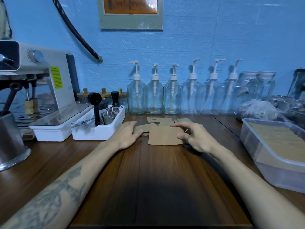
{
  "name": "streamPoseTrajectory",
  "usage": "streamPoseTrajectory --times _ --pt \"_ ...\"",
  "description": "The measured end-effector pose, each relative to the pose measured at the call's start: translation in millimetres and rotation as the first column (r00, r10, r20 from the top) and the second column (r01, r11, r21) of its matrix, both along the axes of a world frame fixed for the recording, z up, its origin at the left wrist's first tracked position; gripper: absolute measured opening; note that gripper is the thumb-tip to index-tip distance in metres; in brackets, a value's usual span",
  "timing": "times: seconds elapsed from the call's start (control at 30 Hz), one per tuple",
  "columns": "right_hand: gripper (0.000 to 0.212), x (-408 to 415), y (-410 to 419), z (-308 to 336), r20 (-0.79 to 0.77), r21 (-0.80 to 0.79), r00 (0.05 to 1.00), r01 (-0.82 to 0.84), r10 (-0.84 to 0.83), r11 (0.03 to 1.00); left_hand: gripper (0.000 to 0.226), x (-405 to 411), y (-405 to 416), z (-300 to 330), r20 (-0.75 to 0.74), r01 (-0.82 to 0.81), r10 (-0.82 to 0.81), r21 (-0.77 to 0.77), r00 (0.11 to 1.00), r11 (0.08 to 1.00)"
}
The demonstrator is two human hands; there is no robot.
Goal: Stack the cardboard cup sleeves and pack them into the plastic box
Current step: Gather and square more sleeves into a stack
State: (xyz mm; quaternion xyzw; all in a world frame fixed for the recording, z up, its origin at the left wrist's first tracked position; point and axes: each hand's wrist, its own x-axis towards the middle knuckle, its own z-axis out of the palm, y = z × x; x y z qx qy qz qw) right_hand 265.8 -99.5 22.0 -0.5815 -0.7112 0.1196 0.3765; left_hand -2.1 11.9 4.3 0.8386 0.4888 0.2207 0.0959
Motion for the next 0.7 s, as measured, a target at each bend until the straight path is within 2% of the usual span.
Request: streamPoseTrajectory --times 0.23,0.43,0.7 --pt "0.036 -1 -1 0 0.015 0.006 1.0 -0.005 0.005 1.0 0.051 1 -1 3 -0.006 -0.007 0.007 0.0 1.0 1.0" --pt "0.036 -1 -1 0 0.008 0.011 1.0 -0.009 0.009 1.0 0.059 -2 0 4 0.088 0.013 -0.009 -0.046 0.996 0.999" --pt "0.036 -2 -2 0 -0.002 0.01 1.0 -0.024 0.024 1.0 0.059 -10 -8 6 0.206 0.085 -0.106 0.109 0.973 0.99"
